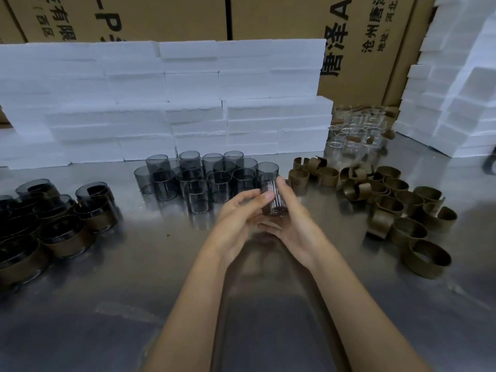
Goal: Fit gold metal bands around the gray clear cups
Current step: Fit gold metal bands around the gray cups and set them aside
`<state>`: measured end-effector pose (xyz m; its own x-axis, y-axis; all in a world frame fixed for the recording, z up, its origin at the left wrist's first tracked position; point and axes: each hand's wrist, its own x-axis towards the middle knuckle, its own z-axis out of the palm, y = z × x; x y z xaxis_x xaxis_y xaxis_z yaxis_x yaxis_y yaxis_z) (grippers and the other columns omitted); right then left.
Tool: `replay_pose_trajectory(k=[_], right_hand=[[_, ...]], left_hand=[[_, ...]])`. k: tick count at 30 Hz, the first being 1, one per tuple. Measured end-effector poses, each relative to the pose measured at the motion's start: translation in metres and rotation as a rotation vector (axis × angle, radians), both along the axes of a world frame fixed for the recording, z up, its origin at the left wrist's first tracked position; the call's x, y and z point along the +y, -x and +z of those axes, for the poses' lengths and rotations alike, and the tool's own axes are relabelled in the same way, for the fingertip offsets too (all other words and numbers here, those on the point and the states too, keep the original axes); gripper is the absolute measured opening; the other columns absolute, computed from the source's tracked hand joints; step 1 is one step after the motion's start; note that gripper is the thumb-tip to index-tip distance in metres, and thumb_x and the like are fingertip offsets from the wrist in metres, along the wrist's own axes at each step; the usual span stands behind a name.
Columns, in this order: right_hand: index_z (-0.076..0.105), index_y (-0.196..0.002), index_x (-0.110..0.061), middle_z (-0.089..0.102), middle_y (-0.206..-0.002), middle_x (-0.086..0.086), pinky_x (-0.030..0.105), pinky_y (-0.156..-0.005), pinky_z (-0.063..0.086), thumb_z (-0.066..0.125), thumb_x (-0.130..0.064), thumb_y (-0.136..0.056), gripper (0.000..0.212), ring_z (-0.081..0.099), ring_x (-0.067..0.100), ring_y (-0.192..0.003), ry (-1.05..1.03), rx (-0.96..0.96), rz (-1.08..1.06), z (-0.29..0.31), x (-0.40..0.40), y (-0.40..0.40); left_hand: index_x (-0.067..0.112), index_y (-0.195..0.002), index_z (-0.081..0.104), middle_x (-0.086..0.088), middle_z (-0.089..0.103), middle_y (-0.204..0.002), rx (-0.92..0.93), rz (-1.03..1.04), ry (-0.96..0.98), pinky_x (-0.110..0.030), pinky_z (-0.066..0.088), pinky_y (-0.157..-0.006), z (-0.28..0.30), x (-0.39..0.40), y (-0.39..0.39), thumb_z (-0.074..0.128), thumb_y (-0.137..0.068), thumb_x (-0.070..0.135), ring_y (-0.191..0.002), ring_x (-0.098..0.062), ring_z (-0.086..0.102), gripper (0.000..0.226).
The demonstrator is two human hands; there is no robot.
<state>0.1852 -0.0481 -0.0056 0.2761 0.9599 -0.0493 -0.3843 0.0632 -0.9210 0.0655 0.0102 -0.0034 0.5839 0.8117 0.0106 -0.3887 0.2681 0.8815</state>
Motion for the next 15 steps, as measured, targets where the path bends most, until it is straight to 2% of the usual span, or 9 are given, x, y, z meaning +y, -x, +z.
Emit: replay_pose_trajectory(k=[2, 4, 6, 9, 10, 12, 13, 15], right_hand=[[0.064, -0.131, -0.005, 0.067, -0.126, 0.026, 0.04, -0.093, 0.051, 0.067, -0.067, -0.079, 0.081, 0.066, 0.03, -0.101, 0.001, -0.036, 0.004, -0.002, 0.001, 0.0], [0.067, -0.128, -0.012, 0.073, -0.12, 0.016, 0.04, -0.095, 0.055, 0.064, -0.074, -0.076, 0.082, 0.072, 0.026, -0.103, 0.013, -0.095, -0.009, -0.004, 0.004, 0.002], [0.068, -0.126, -0.017, 0.076, -0.115, 0.008, 0.039, -0.092, 0.058, 0.06, -0.08, -0.073, 0.083, 0.075, 0.026, -0.103, 0.027, -0.13, -0.041, -0.006, 0.007, 0.005], [0.067, -0.125, -0.019, 0.078, -0.109, 0.006, 0.035, -0.08, 0.062, 0.052, -0.087, -0.069, 0.09, 0.077, 0.027, -0.096, 0.058, -0.155, -0.068, -0.007, 0.01, 0.011], [0.067, -0.124, -0.018, 0.079, -0.106, 0.007, 0.033, -0.074, 0.062, 0.049, -0.088, -0.07, 0.09, 0.077, 0.028, -0.093, 0.075, -0.162, -0.071, -0.008, 0.011, 0.012], [0.069, -0.119, -0.015, 0.079, -0.1, 0.011, 0.03, -0.064, 0.061, 0.041, -0.085, -0.081, 0.084, 0.078, 0.03, -0.088, 0.101, -0.165, -0.073, -0.009, 0.012, 0.013], [0.07, -0.115, -0.013, 0.079, -0.096, 0.013, 0.028, -0.061, 0.06, 0.036, -0.08, -0.089, 0.079, 0.078, 0.031, -0.085, 0.109, -0.164, -0.077, -0.009, 0.013, 0.013], [0.07, -0.107, -0.009, 0.078, -0.089, 0.017, 0.028, -0.058, 0.059, 0.028, -0.07, -0.1, 0.074, 0.078, 0.03, -0.078, 0.111, -0.152, -0.098, -0.011, 0.014, 0.011]], left_hand=[[0.003, -0.115, 0.066, -0.01, 0.077, -0.095, 0.003, -0.014, -0.008, -0.026, 0.058, -0.062, 0.0, -0.002, 0.003, 0.082, -0.078, 0.02, -0.078, -0.018, 0.074, 0.044], [0.004, -0.114, 0.071, -0.011, 0.077, -0.101, 0.046, -0.002, -0.052, -0.025, 0.059, -0.068, 0.0, -0.002, 0.006, 0.079, -0.081, 0.023, -0.085, -0.017, 0.075, 0.039], [0.008, -0.115, 0.075, -0.011, 0.078, -0.104, 0.129, 0.02, -0.113, -0.024, 0.058, -0.072, 0.0, 0.0, 0.009, 0.077, -0.083, 0.03, -0.089, -0.019, 0.074, 0.038], [0.02, -0.114, 0.078, -0.007, 0.079, -0.1, 0.301, 0.075, -0.151, -0.03, 0.055, -0.079, -0.003, 0.002, 0.013, 0.076, -0.085, 0.042, -0.091, -0.023, 0.072, 0.037], [0.021, -0.114, 0.078, -0.003, 0.079, -0.096, 0.33, 0.078, -0.153, -0.029, 0.056, -0.079, -0.003, 0.003, 0.015, 0.074, -0.088, 0.042, -0.089, -0.02, 0.072, 0.035], [0.019, -0.115, 0.077, 0.0, 0.079, -0.096, 0.347, 0.054, -0.162, -0.019, 0.053, -0.067, -0.003, 0.003, 0.018, 0.07, -0.093, 0.042, -0.078, -0.007, 0.072, 0.033], [0.02, -0.114, 0.078, 0.002, 0.079, -0.1, 0.366, 0.048, -0.173, -0.016, 0.05, -0.067, -0.003, 0.003, 0.019, 0.068, -0.094, 0.044, -0.077, 0.0, 0.07, 0.032], [0.024, -0.115, 0.077, 0.007, 0.078, -0.104, 0.399, 0.063, -0.197, -0.019, 0.044, -0.074, -0.003, 0.003, 0.02, 0.066, -0.094, 0.046, -0.076, 0.011, 0.065, 0.032]])
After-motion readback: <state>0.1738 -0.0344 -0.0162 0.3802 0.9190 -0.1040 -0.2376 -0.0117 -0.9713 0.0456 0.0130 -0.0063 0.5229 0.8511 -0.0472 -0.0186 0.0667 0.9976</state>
